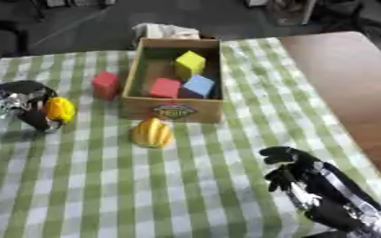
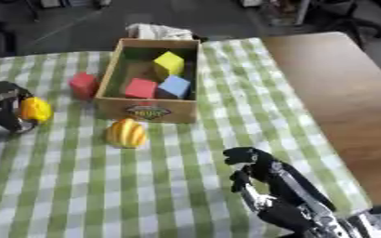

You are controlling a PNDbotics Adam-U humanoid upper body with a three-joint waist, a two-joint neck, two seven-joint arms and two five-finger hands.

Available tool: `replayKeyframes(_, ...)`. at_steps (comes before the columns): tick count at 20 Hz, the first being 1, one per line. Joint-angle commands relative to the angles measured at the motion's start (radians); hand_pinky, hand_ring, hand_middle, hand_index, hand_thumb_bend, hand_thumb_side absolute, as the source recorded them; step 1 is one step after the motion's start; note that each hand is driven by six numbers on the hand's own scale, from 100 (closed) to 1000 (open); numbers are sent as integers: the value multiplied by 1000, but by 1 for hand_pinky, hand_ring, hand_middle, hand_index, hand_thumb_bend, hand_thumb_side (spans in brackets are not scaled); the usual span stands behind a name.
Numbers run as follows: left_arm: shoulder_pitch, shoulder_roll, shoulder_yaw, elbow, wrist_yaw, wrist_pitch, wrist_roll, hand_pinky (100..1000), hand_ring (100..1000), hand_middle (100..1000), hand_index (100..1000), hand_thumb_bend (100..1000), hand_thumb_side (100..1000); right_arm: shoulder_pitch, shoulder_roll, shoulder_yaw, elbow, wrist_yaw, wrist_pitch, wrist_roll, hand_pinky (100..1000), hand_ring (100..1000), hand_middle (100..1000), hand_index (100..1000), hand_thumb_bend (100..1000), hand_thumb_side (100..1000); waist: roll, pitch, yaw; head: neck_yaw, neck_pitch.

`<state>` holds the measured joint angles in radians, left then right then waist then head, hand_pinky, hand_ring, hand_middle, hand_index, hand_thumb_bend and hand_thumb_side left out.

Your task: Pick up objects on the table and place them in the box.

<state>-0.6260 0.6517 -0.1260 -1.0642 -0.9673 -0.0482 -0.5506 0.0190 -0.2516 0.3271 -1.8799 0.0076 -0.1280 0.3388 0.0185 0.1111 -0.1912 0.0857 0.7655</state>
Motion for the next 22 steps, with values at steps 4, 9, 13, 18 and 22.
replayKeyframes(4,-62,71,-2,-204,104,-14,23,579,487,476,670,100,255,-1,-12,-3,-15,4,-1,-2,695,501,825,756,100,472,2,-13,2,-3,4)
replayKeyframes(9,-153,28,-66,-275,154,-38,12,584,494,484,679,100,255,-1,-12,1,-14,2,0,1,695,501,825,756,100,472,1,-16,-7,-1,4)
replayKeyframes(13,-226,-48,-129,-228,108,-62,-3,591,501,495,689,128,266,-2,-10,4,-14,0,1,3,694,501,824,756,100,473,-1,-16,-25,4,4)
replayKeyframes(18,-266,-142,-162,-158,26,-83,49,612,532,533,731,123,266,-5,-7,9,-15,-4,2,8,694,501,824,755,100,472,-7,-11,-41,12,4)
replayKeyframes(22,-272,-191,-160,-91,-42,-53,129,640,581,587,777,139,271,-8,-5,13,-17,-7,3,11,693,501,824,755,100,472,-11,-10,-49,18,4)
